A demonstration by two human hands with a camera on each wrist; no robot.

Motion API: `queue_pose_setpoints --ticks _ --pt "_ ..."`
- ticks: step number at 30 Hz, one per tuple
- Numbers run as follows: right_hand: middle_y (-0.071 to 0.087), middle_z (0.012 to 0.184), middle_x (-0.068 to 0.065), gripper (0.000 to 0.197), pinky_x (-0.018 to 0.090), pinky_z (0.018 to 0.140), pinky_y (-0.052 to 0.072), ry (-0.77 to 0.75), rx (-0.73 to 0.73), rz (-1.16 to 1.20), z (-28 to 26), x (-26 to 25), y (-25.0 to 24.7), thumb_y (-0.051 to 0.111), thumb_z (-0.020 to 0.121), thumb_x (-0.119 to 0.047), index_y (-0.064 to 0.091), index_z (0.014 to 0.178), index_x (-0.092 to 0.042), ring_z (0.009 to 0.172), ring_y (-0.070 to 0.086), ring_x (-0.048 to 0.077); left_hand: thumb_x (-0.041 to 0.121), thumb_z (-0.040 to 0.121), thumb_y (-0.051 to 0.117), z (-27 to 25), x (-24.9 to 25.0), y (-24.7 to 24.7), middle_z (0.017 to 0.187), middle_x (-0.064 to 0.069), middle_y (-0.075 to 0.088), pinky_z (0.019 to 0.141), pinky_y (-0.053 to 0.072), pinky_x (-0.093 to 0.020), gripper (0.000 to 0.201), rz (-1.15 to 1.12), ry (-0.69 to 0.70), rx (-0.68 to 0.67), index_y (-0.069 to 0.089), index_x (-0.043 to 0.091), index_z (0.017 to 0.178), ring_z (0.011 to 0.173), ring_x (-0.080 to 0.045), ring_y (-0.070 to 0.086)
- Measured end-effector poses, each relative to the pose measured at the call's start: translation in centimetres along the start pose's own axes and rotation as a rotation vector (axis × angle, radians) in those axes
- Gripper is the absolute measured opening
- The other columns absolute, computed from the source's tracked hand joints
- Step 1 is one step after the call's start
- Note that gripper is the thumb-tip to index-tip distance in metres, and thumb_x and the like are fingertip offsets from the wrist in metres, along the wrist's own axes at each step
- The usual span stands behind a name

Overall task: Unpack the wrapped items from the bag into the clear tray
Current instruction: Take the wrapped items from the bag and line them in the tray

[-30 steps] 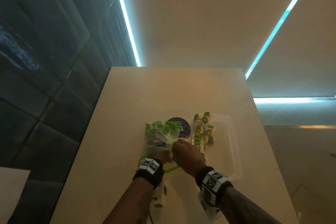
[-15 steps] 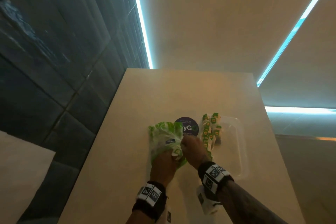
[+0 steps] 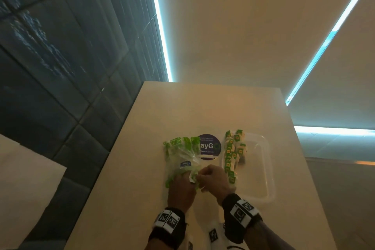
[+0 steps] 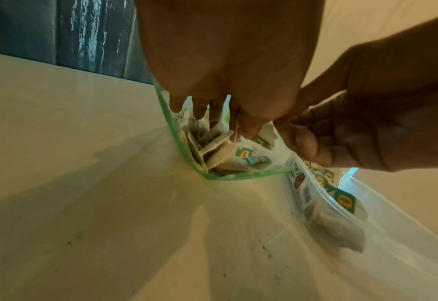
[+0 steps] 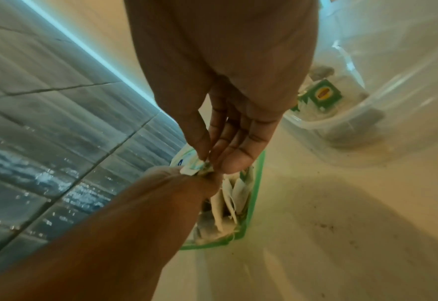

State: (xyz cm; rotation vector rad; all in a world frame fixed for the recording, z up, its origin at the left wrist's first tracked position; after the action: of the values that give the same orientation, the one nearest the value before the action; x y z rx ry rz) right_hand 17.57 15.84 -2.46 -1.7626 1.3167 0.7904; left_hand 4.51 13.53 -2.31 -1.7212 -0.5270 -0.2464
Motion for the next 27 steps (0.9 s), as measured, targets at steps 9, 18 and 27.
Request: queue_pose_setpoints --ticks 9,18,27 --pt "0.063 0.081 -0.003 0.021 0.019 0.062 0.050 -0.383 -0.197 -0.428 -0.4 -3.8 0.3 0.057 0.084 0.004 0.072 0.083 -0.011 0.070 0.060 0.012 0.015 0.091 0.047 -0.9 0.7 -3.1 0.133 0.007 0.057 0.096 0.043 -0.026 0.044 -0.110 0.116 0.017 0.054 0.030 0.132 0.122 -0.015 0.053" --pt "0.067 0.080 -0.001 0.014 0.013 0.062 0.048 -0.558 -0.246 -0.250 -1.6 -7.0 -0.8 0.065 0.085 0.001 0.069 0.097 -0.006 0.068 0.062 -0.002 0.020 0.078 0.076 -1.3 0.6 -4.7 0.077 0.008 0.069 0.069 0.051 -0.021 0.011 -0.522 0.039 0.109 0.066 0.025 0.076 0.075 -0.004 0.065" --pt "0.071 0.082 0.018 0.011 0.035 0.071 0.056 -0.225 -0.172 0.203 -1.9 -3.3 -1.3 0.069 0.086 -0.012 0.073 0.082 -0.003 0.073 0.066 0.023 0.018 0.080 0.077 -1.6 0.4 -4.8 0.077 0.007 0.072 0.068 0.053 -0.018 0.012 -0.767 -0.062 0.106 0.068 0.026 0.079 0.076 -0.008 0.068"
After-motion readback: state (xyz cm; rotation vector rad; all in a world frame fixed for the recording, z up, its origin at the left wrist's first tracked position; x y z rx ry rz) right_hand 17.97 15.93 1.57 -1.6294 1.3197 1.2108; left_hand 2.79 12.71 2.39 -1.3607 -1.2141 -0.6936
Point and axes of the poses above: each hand's wrist, its own z-axis towards the middle knuckle, its own y-axis out of the palm, x = y × z, the point moved 9 cm from there along z, towards the middle knuckle
